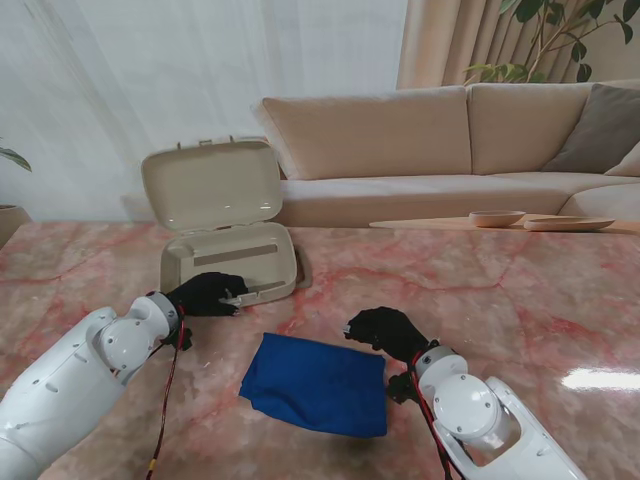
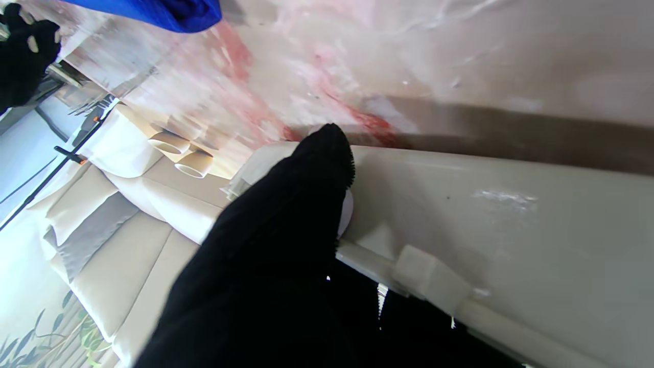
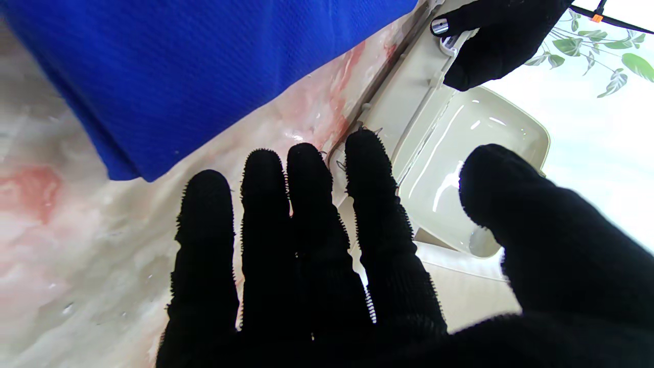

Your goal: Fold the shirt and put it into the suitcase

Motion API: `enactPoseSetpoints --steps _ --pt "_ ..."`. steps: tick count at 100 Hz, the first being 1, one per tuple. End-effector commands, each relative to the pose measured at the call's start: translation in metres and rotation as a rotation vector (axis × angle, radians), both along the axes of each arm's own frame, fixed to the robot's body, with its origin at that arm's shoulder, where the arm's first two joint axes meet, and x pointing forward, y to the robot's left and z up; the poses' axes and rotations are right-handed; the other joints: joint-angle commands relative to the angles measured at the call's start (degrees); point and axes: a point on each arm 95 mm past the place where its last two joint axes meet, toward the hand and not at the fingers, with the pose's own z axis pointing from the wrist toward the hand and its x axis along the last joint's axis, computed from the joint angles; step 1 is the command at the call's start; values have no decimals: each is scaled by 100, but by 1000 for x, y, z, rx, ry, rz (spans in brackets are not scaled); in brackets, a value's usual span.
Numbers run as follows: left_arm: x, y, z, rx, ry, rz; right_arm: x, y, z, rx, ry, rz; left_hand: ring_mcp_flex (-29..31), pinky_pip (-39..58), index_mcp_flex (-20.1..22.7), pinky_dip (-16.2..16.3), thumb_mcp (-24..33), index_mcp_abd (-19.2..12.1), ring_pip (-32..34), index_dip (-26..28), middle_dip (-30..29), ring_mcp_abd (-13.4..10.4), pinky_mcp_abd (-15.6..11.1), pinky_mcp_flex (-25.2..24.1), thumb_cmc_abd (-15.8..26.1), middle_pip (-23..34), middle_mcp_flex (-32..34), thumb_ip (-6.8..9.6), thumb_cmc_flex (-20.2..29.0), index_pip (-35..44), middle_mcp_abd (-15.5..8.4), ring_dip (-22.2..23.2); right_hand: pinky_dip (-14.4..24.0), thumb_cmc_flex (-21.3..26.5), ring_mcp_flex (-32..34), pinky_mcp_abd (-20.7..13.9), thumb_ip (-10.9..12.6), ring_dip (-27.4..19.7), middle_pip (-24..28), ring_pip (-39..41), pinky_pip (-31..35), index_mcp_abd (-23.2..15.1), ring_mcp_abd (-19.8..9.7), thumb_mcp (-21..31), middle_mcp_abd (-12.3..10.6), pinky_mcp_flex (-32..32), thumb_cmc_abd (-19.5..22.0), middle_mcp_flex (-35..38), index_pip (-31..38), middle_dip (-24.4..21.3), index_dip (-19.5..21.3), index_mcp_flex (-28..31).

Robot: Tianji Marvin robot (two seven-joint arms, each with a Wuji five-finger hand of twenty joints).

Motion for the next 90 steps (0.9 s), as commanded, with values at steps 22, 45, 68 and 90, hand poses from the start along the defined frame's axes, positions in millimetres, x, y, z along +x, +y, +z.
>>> enactPoseSetpoints --steps 22,45,68,90 --pt "1 -26 -13 -35 31 -54 -3 -3 -8 -5 35 -6 285 83 796 -136 942 -1100 -714 729 -36 -39 -27 20 596 208 126 167 693 1546 -374 -768 -114 -114 123 -89 -98 -71 79 52 191 -87 -61 -56 -55 -13 5 35 -68 4 81 143" --pt "8 -43 -10 -62 24 -97 -3 -7 -9 -9 38 -18 284 80 794 -171 948 -1129 -732 747 -47 -73 -34 16 603 243 119 169 693 1571 -406 -768 -114 -85 116 -91 -93 -68 87 57 190 -81 -54 -75 -49 -19 12 32 -70 7 83 144" --pt "15 -59 -7 -85 12 -138 -2 -11 -11 -15 44 -31 287 68 806 -217 959 -1148 -748 764 -70 -85 -39 20 599 280 123 172 693 1597 -446 -769 -114 -83 117 -92 -88 -70 86 56 189 -85 -52 -74 -47 -19 0 37 -70 4 86 150" --pt "23 -74 -4 -105 2 -186 -1 -14 -13 -17 48 -44 297 56 809 -245 955 -1162 -768 775 -89 -98 -49 21 589 301 131 169 693 1612 -453 -781 -115 -89 127 -83 -86 -71 79 54 183 -90 -50 -46 -49 -28 -19 53 -64 2 90 160"
